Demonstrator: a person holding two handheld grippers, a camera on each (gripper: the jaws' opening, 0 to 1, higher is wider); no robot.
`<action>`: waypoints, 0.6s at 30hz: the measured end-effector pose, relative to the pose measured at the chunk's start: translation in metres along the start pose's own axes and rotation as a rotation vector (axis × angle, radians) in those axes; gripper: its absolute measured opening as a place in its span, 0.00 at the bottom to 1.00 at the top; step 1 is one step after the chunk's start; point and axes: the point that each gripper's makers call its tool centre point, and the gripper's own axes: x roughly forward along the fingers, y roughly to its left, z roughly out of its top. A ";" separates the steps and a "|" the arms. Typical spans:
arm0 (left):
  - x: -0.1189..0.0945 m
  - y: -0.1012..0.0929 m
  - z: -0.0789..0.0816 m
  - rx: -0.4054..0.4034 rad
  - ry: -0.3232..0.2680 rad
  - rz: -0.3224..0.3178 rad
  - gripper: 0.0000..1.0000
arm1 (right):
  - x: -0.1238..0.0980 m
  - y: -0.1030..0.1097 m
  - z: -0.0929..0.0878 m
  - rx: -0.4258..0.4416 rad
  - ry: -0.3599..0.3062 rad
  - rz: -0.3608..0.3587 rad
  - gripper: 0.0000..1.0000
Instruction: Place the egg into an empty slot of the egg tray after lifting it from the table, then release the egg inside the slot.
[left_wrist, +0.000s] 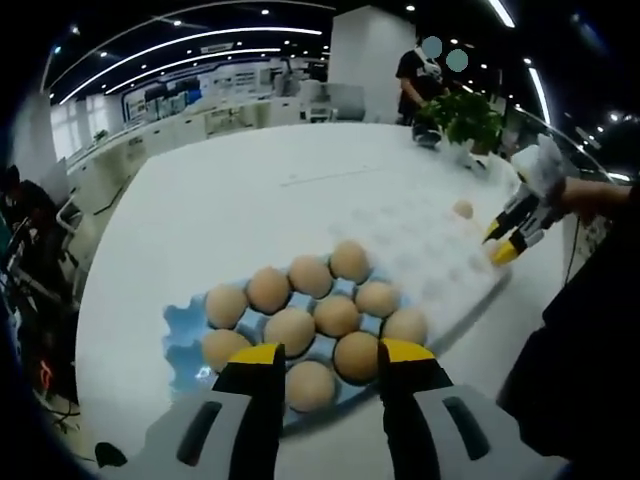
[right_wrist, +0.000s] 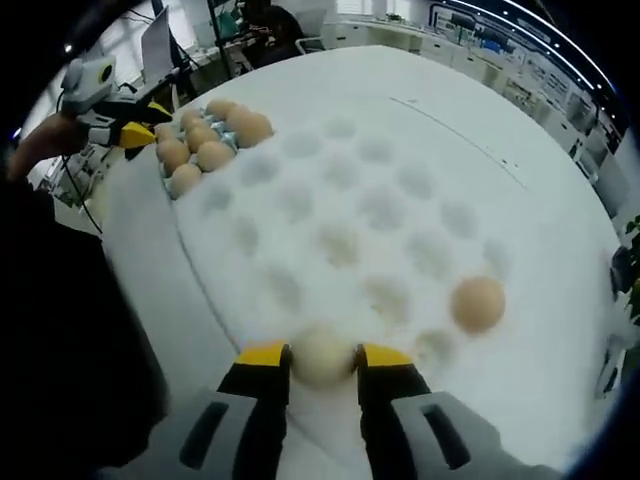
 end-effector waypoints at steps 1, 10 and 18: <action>0.001 -0.001 0.002 0.001 -0.006 -0.004 0.38 | 0.001 -0.001 0.000 0.005 0.012 0.002 0.28; 0.005 -0.011 0.008 0.016 -0.011 -0.034 0.39 | 0.001 0.000 -0.001 -0.012 0.056 0.016 0.28; 0.005 -0.021 0.006 0.028 -0.004 -0.056 0.39 | 0.002 0.000 -0.001 -0.011 0.072 0.030 0.28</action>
